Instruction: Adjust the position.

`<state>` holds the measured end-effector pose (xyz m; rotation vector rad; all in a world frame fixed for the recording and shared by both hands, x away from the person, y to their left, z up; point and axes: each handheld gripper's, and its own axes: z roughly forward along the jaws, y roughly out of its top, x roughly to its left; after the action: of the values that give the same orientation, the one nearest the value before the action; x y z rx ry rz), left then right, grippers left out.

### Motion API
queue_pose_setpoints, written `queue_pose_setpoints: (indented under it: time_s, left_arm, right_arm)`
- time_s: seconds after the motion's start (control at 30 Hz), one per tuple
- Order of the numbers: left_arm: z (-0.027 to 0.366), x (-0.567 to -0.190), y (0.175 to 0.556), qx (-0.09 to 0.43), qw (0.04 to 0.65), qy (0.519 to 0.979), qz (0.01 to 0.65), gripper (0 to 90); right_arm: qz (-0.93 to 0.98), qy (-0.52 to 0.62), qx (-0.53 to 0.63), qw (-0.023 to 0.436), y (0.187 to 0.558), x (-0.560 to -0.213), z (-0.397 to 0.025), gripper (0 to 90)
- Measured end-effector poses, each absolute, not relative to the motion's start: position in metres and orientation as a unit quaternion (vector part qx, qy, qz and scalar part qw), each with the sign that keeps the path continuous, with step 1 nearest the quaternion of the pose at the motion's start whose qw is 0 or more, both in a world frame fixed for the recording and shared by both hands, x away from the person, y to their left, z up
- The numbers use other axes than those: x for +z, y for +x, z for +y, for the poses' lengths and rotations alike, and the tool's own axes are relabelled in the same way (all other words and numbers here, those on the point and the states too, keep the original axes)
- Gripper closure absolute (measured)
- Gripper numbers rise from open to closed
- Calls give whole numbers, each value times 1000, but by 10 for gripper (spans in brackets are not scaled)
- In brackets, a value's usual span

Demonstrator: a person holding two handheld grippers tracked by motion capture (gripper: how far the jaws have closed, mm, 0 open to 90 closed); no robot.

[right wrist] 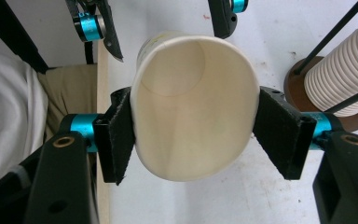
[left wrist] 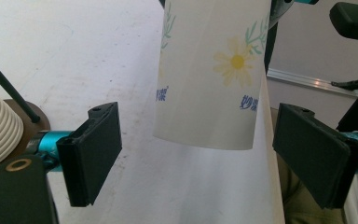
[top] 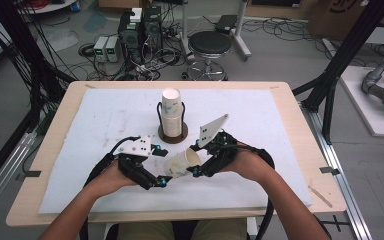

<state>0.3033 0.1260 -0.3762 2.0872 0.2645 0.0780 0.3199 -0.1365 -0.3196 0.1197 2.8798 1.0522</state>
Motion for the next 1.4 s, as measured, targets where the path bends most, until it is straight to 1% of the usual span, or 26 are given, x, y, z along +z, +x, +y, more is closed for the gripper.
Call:
queue_pose_setpoints:
  time_s: [0.43,0.63,0.93,1.13,1.4]
  left_arm:
    - [122,-379,304,30,477,872,104,178]
    - [118,-378,304,32,473,875,101,179]
    - [111,-377,304,30,466,880,92,183]
    - [109,-376,305,30,458,884,90,187]
    - [105,-375,306,25,450,889,83,229]
  right_arm:
    - [953,19,298,43,320,-313,-119,339]
    - [964,12,259,48,319,-309,-106,338]
    - [976,-4,210,49,318,-304,-90,337]
    - [978,-6,203,44,318,-306,-85,336]
    - [980,-8,194,42,317,-308,-83,334]
